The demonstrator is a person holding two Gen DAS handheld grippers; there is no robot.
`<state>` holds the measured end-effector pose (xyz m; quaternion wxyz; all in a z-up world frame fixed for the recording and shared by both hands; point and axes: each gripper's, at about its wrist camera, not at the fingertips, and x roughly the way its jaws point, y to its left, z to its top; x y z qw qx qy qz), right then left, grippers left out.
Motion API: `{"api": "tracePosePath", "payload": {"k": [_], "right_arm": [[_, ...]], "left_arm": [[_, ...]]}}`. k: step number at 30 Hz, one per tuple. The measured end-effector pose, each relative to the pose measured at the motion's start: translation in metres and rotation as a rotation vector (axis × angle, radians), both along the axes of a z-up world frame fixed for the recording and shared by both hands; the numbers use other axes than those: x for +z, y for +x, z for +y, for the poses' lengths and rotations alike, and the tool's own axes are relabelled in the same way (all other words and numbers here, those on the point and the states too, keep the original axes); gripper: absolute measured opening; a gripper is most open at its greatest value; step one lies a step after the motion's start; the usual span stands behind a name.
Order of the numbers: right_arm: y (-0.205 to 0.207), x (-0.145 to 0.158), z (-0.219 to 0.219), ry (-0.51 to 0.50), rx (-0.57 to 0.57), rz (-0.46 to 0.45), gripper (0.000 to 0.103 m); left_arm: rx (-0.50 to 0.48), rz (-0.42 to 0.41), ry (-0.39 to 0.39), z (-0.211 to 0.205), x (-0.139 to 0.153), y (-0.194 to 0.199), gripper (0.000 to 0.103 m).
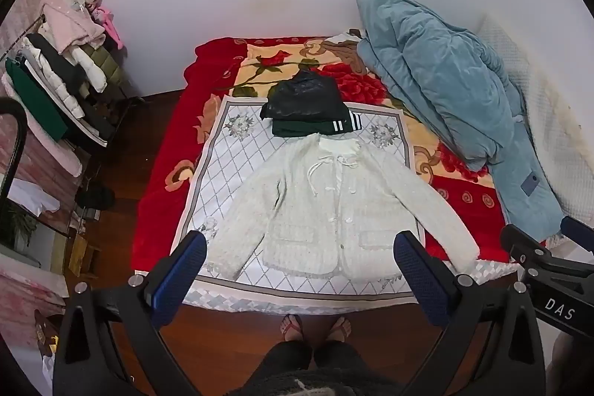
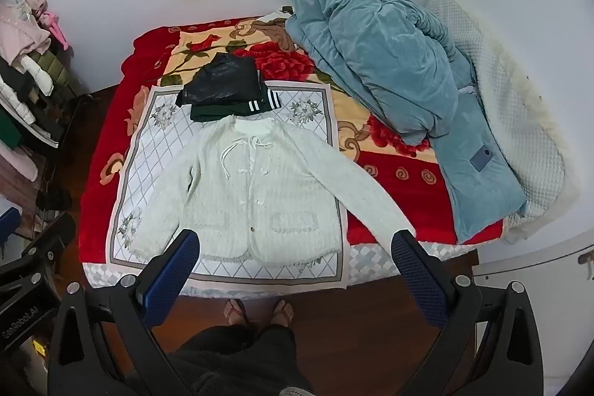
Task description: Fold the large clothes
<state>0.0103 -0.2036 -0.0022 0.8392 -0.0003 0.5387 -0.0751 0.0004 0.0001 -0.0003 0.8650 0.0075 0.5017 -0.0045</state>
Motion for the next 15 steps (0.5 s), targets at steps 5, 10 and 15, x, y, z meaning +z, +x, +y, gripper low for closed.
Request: {"api": "tracePosePath", "payload": {"k": [5,10,15], "right_arm": [[-0.0014,0.0004,0.001,0.001,-0.001,0.002,0.103],[-0.0027,0.0019,0.0015,-0.005,0.001,0.001,0.103],[-0.0028,0.0039,-0.0004,-0.008,0.001,0.001,0.103]], "left_arm": [[-0.002,0.004,-0.005,0.0002,-0.0003,0.0024,0.103],[0.002,-0.004,0.001,0.0001,0.0,0.0001,0.103],[-0.001,0.0,-0.003,-0.0016,0.0,0.0005,0.103]]}}
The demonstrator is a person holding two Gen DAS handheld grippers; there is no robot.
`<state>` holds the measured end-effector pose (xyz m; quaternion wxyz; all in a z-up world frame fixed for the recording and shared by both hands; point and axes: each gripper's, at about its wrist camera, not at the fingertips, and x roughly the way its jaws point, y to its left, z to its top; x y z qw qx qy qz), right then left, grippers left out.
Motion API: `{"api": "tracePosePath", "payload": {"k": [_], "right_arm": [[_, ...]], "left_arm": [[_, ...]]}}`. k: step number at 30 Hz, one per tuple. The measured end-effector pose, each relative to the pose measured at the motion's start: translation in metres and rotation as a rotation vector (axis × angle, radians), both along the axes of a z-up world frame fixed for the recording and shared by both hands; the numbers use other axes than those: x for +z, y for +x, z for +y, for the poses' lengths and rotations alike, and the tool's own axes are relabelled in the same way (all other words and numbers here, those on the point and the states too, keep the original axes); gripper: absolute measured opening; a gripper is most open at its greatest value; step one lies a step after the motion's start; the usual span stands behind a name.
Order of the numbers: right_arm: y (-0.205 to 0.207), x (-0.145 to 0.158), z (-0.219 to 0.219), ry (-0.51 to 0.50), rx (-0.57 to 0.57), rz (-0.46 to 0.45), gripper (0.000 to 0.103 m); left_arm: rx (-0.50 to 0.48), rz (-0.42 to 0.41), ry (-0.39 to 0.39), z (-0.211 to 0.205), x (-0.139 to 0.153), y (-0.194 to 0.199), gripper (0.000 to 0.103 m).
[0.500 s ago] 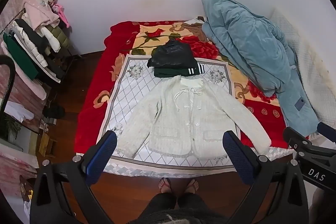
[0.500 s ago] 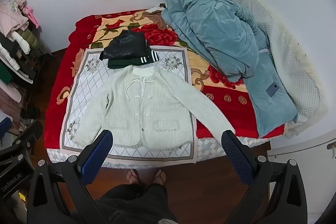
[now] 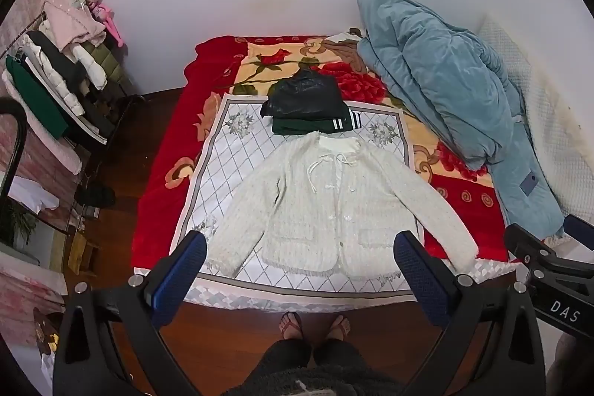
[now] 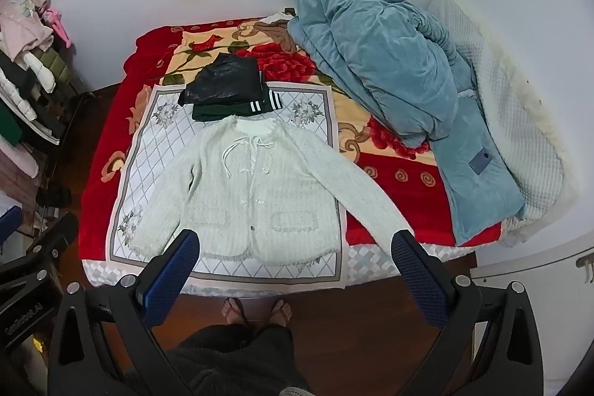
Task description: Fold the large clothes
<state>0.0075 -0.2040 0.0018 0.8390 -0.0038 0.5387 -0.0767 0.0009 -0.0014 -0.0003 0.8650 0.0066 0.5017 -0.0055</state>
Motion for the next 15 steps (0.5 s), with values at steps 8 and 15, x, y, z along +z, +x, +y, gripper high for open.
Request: {"api": "tracePosePath", "payload": {"k": [8,15], "right_arm": [[-0.0035,0.0046,0.0003,-0.003,0.0,0.0,0.103],[-0.005,0.0043,-0.0012,-0.004,0.0,-0.001,0.103]], "left_arm": [[-0.002,-0.002,-0.003,-0.0028,0.0034,-0.0072,0.103],[-0.002,-0.001,-0.003,-0.003,0.0035,-0.0071,0.103]]}}
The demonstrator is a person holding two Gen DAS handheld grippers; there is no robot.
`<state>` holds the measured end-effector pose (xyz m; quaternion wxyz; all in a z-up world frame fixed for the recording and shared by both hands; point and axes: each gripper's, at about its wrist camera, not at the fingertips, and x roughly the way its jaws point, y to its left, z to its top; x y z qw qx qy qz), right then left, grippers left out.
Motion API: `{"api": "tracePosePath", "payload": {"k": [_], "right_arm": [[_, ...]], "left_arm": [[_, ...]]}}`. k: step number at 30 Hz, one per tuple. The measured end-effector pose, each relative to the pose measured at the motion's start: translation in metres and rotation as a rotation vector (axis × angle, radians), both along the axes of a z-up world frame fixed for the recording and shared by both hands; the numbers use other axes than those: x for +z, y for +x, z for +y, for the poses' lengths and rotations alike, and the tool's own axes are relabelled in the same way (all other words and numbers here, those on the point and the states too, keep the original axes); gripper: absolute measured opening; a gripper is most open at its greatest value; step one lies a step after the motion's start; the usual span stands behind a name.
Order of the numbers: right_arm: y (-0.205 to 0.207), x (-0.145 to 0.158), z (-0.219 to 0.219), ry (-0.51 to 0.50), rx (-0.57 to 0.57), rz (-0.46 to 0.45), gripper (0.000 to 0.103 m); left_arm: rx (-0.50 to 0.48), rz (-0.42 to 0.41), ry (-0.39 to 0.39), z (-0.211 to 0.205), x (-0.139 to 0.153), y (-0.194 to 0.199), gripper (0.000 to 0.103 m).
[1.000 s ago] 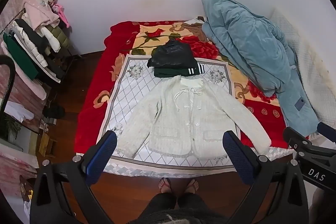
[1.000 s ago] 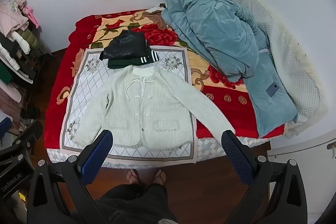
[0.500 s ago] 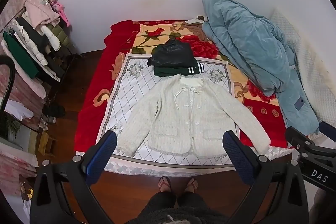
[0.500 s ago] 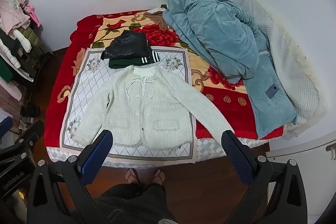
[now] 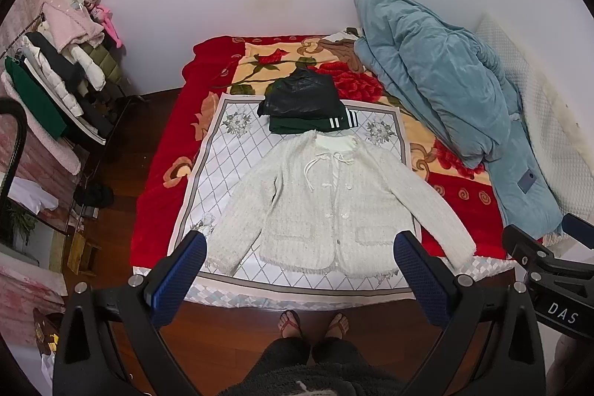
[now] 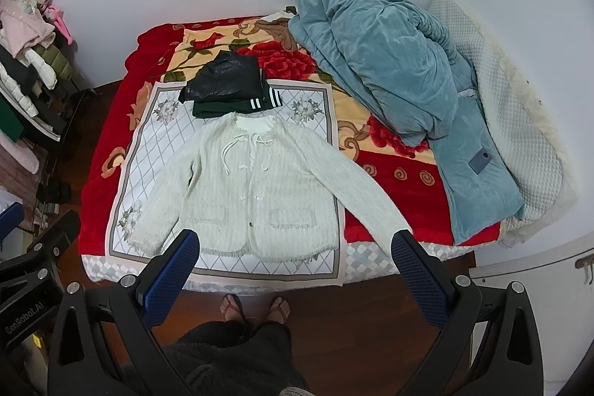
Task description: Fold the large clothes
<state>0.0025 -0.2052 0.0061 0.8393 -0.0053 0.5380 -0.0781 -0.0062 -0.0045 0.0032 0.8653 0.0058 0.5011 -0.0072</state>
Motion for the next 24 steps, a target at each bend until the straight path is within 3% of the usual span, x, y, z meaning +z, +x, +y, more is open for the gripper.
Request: {"api": "tracePosePath", "payload": {"k": [24], "right_arm": [[-0.0067,0.003,-0.0012,0.007,-0.001,0.004,0.103]], "left_arm": [[0.0,-0.004,0.001,-0.0078,0.0058,-0.0089,0.103]]}}
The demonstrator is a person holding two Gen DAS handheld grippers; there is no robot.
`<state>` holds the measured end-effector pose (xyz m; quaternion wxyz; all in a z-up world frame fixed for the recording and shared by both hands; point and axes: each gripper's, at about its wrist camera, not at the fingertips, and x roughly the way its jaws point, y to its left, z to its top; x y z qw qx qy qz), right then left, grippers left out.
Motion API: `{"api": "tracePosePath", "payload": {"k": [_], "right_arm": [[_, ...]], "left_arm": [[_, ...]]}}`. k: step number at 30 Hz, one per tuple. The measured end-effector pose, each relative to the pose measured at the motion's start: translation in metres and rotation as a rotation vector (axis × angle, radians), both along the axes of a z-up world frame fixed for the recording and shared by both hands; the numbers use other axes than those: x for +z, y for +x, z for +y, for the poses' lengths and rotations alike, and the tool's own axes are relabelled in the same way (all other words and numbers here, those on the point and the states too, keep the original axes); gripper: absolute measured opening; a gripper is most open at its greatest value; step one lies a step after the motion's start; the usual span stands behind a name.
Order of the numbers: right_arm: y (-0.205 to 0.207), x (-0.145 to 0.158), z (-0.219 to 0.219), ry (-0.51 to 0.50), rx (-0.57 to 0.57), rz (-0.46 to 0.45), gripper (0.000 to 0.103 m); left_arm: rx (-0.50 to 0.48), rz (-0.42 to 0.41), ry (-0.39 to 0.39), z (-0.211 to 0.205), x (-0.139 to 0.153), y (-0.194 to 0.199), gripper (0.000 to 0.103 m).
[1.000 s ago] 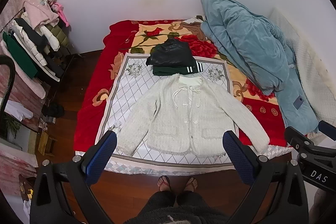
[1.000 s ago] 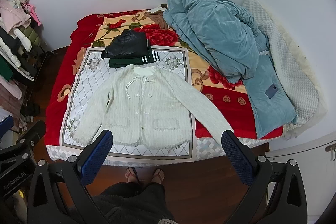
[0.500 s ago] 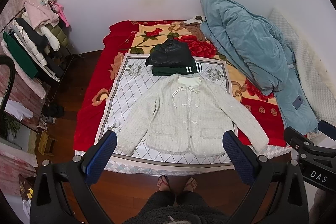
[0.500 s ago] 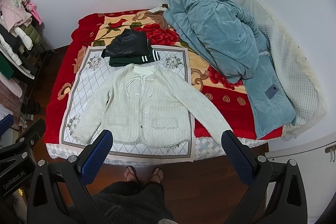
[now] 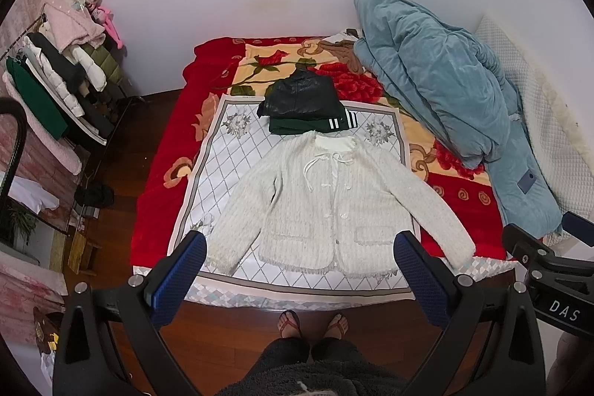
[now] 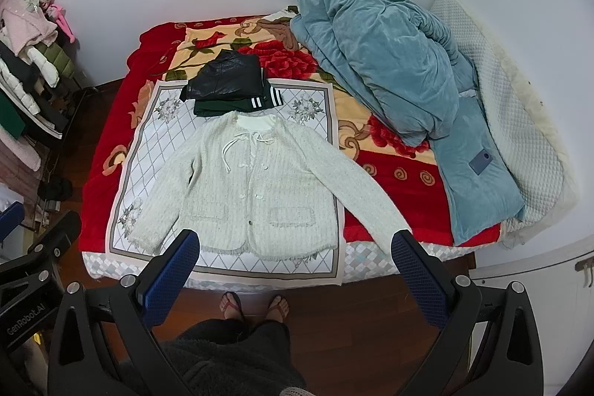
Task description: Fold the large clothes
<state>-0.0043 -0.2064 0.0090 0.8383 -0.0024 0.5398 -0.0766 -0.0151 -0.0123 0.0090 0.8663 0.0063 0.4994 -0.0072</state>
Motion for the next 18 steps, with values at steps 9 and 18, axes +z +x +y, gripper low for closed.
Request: {"api": "tracePosePath", "payload": {"k": [9,18], "right_arm": [[0.0021,-0.0001,-0.0007,0.0,0.0,0.0,0.103],[0.0014,0.0006,-0.0004,0.0,0.001,0.001,0.103]], "left_arm": [[0.0,0.0,0.002,-0.0008,0.0,0.0002,0.103],[0.0,-0.001,0.002,-0.0015,-0.0003,0.0003,0.103]]}}
